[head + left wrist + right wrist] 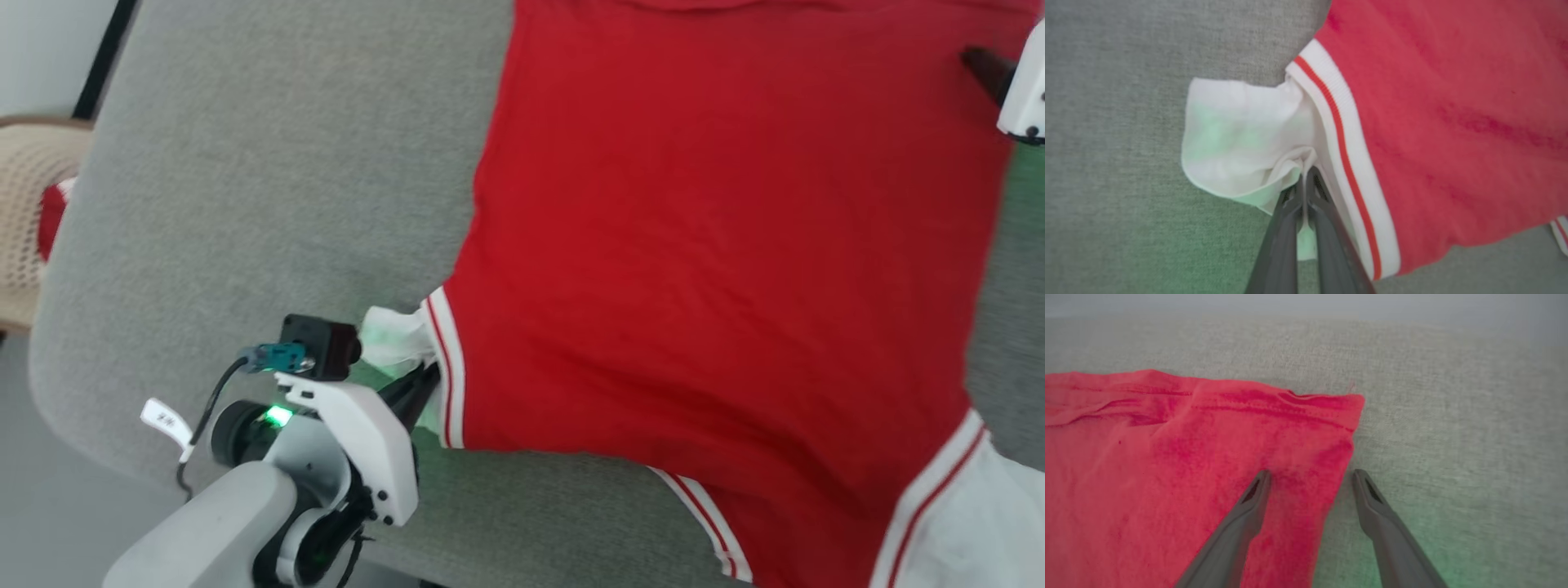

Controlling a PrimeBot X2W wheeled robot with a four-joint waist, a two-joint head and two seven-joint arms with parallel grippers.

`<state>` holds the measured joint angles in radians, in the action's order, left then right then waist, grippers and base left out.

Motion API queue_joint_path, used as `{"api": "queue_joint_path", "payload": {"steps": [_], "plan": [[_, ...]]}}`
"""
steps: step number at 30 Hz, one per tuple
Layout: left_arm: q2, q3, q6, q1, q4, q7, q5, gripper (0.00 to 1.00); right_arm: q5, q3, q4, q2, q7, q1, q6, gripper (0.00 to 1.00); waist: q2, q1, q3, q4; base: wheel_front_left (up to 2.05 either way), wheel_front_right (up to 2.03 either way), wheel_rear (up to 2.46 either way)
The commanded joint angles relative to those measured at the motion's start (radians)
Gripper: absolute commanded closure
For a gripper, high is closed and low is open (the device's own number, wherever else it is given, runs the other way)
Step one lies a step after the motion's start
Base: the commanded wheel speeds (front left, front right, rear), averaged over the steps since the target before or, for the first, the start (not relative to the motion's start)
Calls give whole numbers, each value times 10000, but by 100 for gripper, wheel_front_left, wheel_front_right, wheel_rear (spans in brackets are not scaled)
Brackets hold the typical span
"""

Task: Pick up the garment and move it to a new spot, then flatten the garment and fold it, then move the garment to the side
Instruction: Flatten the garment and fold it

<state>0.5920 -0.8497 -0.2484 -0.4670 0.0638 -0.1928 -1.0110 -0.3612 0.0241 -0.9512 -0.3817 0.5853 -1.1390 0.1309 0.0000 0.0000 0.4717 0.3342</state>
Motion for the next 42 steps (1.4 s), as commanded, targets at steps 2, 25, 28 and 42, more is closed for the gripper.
{"api": "queue_joint_path", "payload": {"steps": [2, 25, 28, 42], "plan": [[-246, -118, 86, -209, 365, 19, 76, 100, -22, -57, -650, -27, 407, -196, -3, 0, 0, 0, 292, 387, 0, 0, 0], [59, 259, 255, 95, 1649, 534, -200, 100, -732, 2352, 32, -196, 1093, 969, -5, 100, 0, 0, -527, -594, 0, 0, 0], [240, 367, 188, 255, 1621, 546, -314, 100, -1475, 2816, 1182, -424, 1194, 1738, -5, 100, 0, 0, -738, -917, 0, 0, 0], [837, 499, -108, 700, 1092, 389, -497, 100, -2981, 1820, 7135, -1027, 2318, 6304, -3, 100, 0, 0, -1346, -1778, 0, 0, 0]]}}
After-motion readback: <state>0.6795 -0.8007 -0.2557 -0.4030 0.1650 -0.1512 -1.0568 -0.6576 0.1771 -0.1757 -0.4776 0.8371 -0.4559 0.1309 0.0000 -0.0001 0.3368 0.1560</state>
